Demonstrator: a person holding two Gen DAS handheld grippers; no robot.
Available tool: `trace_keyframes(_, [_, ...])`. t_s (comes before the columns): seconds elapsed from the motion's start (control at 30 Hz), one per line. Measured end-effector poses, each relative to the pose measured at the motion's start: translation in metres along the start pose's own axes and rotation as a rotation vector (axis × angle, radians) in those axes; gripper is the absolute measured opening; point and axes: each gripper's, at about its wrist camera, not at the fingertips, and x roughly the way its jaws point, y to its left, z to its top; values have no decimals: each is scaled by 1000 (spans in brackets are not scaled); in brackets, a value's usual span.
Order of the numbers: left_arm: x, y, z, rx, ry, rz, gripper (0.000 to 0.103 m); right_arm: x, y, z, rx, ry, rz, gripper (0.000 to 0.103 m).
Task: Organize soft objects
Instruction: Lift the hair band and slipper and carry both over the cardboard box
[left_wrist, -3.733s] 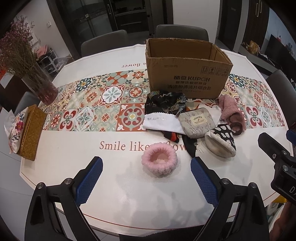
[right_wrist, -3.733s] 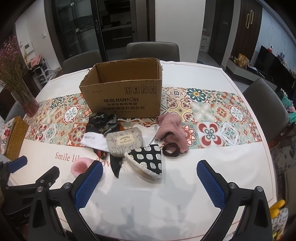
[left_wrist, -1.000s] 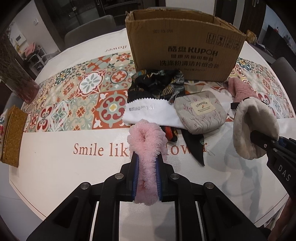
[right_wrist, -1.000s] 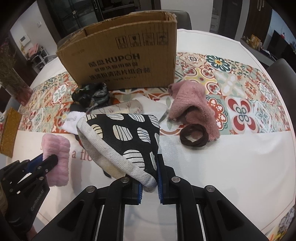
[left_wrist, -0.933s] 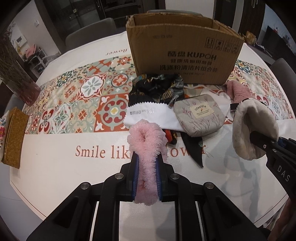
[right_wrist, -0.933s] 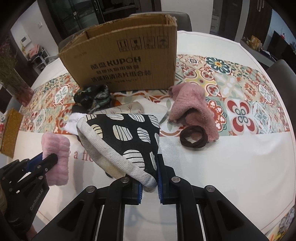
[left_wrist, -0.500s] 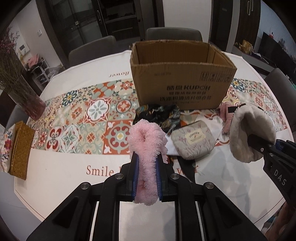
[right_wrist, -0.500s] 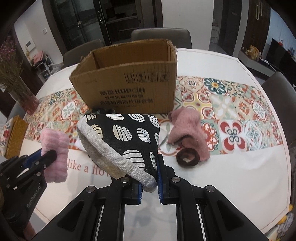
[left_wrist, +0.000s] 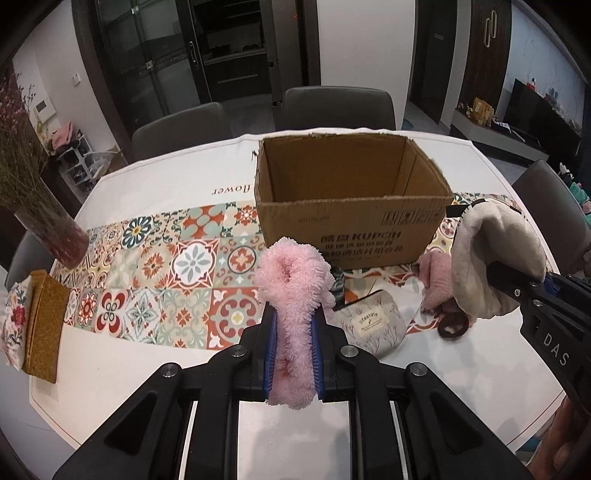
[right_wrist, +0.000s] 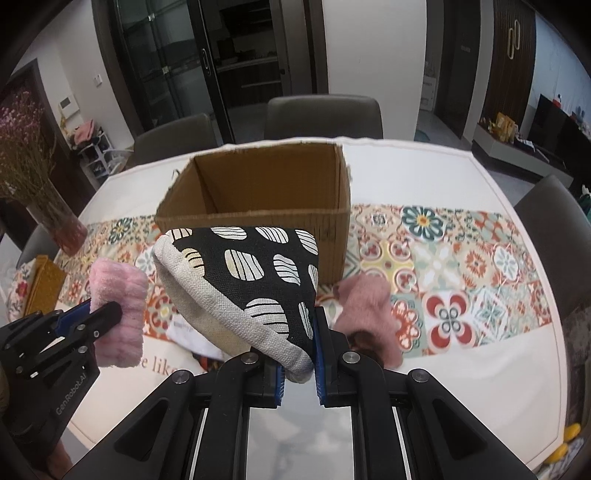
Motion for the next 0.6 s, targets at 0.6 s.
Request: trace_keyframes(0.6, [-20, -4, 57, 22, -87, -10, 18, -13, -4, 46, 7, -61, 32, 14])
